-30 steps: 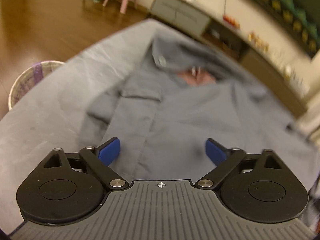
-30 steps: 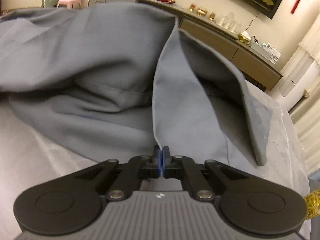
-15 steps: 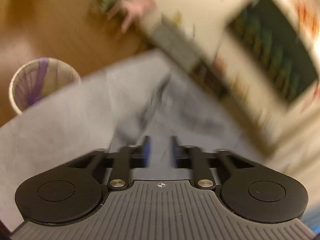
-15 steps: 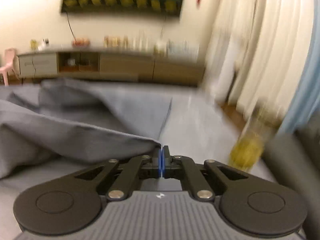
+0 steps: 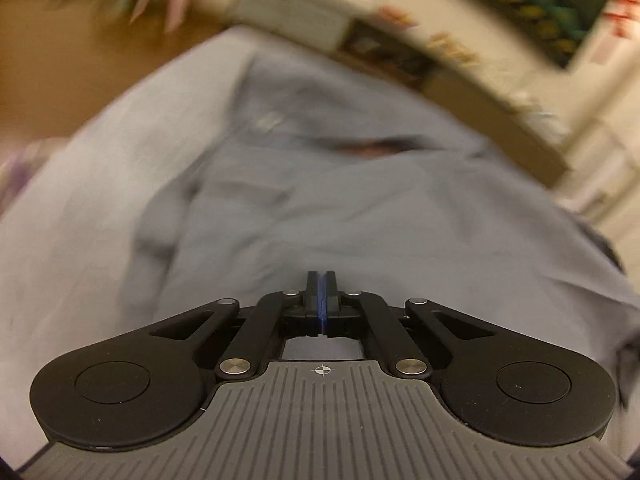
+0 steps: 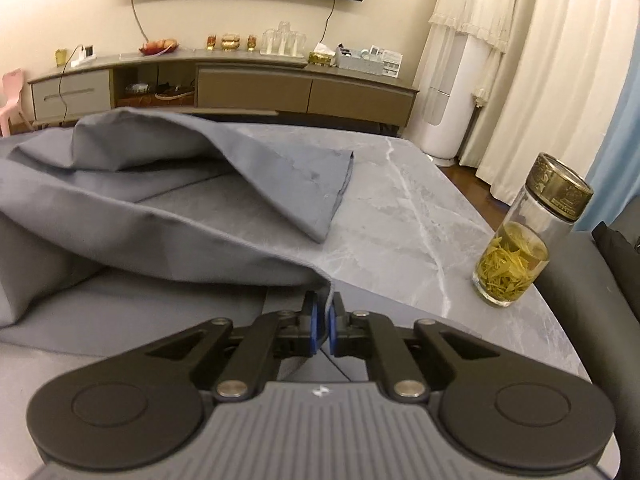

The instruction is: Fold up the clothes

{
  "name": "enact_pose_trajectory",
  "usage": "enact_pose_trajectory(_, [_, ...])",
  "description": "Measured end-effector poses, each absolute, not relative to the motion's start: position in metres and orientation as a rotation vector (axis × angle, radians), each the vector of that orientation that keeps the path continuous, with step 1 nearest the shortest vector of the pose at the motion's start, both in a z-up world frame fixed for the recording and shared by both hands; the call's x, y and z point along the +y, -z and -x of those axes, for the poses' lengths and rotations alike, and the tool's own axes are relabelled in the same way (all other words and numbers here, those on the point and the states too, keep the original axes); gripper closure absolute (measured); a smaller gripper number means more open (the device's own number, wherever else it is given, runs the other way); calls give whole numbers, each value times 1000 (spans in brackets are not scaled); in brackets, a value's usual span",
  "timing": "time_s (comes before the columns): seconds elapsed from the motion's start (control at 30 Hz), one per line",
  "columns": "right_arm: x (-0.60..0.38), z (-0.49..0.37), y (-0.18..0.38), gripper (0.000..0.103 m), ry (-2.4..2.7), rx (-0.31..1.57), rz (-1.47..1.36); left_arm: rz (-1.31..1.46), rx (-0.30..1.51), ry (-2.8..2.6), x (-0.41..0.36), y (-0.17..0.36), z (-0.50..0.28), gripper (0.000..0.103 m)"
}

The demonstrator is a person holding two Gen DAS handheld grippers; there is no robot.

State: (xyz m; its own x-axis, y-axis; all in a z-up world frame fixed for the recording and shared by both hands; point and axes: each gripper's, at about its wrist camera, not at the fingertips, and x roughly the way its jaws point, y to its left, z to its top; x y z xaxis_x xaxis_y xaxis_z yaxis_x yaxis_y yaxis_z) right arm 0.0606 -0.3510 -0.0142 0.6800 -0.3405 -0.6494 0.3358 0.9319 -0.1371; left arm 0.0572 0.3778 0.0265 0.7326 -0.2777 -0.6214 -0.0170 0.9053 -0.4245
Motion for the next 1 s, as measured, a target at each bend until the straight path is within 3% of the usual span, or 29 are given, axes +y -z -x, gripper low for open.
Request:
enact_pose_trajectory(0.1, [-363,-52,10,99,408,689,-71,532,528,218,401,-58,-14,103])
enact_pose_trajectory(0.2, [-366,-51,14,95,410,703,-83,552,606,68,432,-42,-7,103])
enact_pose_trajectory(0.23, [-363,-54,17,95,400,727,-69,566,668,41,439,-32,-12,77])
enact_pose_trajectory(0.3, [-354,-61,18,91,375,781,-54,593,743,2,449,-16,-20,46])
enact_pose_trajectory(0.37, [-347,-68,9,85,344,783,-89,632,773,-4,456,2,-24,38])
enact_pose_trajectory(0.47, [-332,-79,7,71,327,731,-121,656,842,-19,459,21,-38,42])
enact_pose_trajectory(0.67, [-313,-93,23,72,296,745,56,626,901,77,437,28,-55,43])
enact_pose_trajectory(0.7, [-313,-94,24,72,292,748,72,634,902,74,437,29,-58,47])
enact_pose_trajectory(0.77, [-312,-93,26,72,280,757,107,673,900,95,432,30,-67,69])
enact_pose_trajectory(0.8, [-311,-93,27,72,272,760,124,684,902,107,428,30,-71,100])
enact_pose_trajectory(0.83, [-311,-93,27,75,267,763,132,655,898,112,420,27,-74,103])
enact_pose_trajectory(0.87, [-312,-93,28,95,262,770,131,603,887,113,411,21,-76,103])
enact_pose_trajectory(0.9, [-314,-93,28,101,260,778,122,577,837,136,404,10,-77,103])
enact_pose_trajectory(1.0, [-323,-86,10,102,300,654,88,620,475,268,403,-52,-55,103])
